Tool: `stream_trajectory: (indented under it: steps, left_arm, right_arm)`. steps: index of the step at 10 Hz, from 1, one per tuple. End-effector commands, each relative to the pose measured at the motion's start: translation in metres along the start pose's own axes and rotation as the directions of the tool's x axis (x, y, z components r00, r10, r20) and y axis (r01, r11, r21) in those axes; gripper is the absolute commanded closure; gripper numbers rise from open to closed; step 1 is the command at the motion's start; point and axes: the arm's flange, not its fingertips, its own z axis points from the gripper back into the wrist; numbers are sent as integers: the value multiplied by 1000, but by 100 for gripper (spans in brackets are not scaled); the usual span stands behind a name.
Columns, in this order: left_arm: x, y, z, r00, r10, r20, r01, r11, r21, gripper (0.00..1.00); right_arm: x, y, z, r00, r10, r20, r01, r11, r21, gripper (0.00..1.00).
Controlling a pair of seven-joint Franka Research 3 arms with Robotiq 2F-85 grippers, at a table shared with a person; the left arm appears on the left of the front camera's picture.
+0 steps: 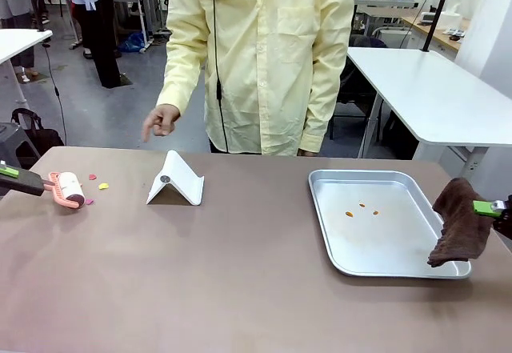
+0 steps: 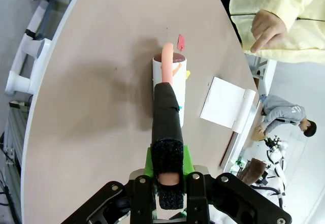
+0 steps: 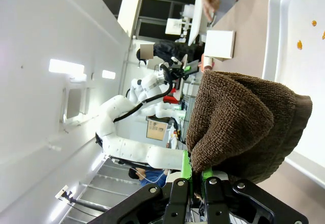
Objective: Clean the surface of the table.
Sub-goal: If a person points to the right, clean the right side of the table with your right hand, and if they point to the left, clean the left side with your left hand.
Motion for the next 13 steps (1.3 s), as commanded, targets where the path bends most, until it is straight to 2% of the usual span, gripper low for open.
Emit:
stream_trajectory:
  steps: [1, 13]
  left_arm:
    - [11, -2, -18, 1000, 27, -16, -26, 999, 42, 78]
    - [68, -68, -110, 997, 7, -74, -5, 1000, 25, 78]
  right_arm:
    - [4, 3, -3, 1000, 1, 16, -1, 1000, 10, 100]
    - [4, 3, -3, 1000, 1, 16, -1, 1000, 10, 100]
